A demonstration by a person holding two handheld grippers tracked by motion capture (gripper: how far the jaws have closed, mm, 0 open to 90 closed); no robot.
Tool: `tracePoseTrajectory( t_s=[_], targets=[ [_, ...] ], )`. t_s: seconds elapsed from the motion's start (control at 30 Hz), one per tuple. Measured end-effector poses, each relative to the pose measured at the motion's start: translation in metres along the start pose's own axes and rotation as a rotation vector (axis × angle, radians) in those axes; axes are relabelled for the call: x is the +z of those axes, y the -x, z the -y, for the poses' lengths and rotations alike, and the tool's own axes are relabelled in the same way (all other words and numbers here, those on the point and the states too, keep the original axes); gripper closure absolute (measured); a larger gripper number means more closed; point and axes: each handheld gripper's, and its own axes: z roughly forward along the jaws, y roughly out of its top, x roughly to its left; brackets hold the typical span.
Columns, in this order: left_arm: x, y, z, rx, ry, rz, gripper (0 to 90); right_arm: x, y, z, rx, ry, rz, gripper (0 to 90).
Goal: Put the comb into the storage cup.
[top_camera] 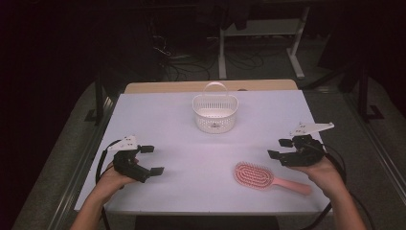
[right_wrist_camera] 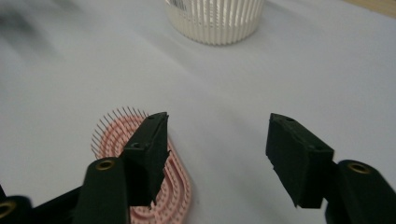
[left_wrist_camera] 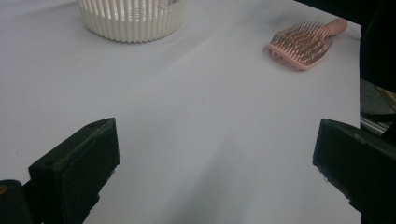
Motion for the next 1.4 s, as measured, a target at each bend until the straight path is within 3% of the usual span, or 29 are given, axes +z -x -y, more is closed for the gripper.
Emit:
tracePoseTrajectory(
  t_s=[0.43, 0.87, 1.4],
  targets=[
    [0.0, -0.001, 0.0, -0.002, 0.0, 0.002, 0.5, 0.026, -0.011, -0.014, -0.017, 0.07, -0.023, 0.7],
    [-0.001, -0.001, 0.0, -0.001, 0.0, 0.0, 0.5, 0.029, -0.012, -0.016, -0.035, 0.068, -0.029, 0.0],
    [-0.001, -0.001, 0.0, -0.001, 0.001, -0.004, 0.5, 0.014, -0.005, -0.015, -0.042, 0.025, -0.039, 0.0]
  ],
)
